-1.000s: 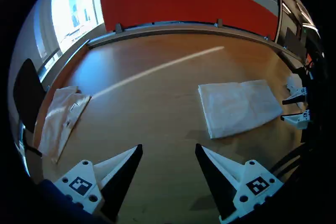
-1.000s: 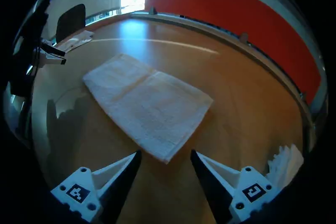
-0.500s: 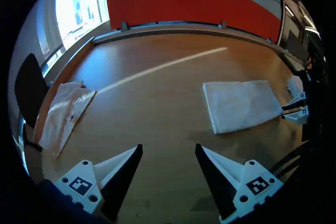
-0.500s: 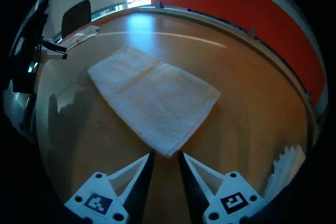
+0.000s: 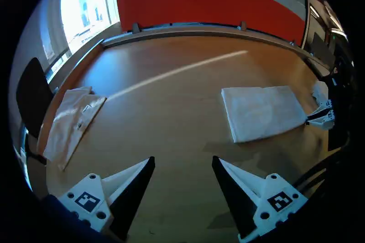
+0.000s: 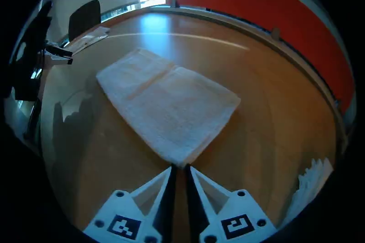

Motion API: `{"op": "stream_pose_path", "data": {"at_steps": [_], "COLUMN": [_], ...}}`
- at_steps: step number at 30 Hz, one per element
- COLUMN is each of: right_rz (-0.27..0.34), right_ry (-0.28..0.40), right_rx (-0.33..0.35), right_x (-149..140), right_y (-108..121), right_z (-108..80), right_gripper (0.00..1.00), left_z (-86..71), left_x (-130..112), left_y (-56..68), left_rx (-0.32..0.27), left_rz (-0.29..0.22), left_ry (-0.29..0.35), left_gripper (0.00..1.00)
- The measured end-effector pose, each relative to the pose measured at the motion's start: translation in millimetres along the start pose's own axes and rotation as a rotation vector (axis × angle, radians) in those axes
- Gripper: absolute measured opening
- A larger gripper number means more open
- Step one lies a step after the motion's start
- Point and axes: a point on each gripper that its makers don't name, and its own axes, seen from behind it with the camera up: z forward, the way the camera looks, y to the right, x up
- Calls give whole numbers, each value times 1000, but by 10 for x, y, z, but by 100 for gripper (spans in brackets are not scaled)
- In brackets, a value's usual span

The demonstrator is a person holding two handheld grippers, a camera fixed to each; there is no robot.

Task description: Fold towel

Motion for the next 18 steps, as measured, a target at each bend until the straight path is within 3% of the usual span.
{"op": "stream_pose_path", "data": {"at_steps": [9,18], "right_rz": [-16,-46], "right_ry": [39,94], "right_rx": [-15,-47], "right_x": [147,456], "right_y": [4,22], "right_z": [-69,-305], "right_gripper": [5,5], "left_z": [-11,-38], "left_x": [1,-17], "left_y": [-14,-36], "left_rx": [2,7], "left_rz": [-2,-4], "left_ry": [0,-1], "left_gripper": [93,93]}}
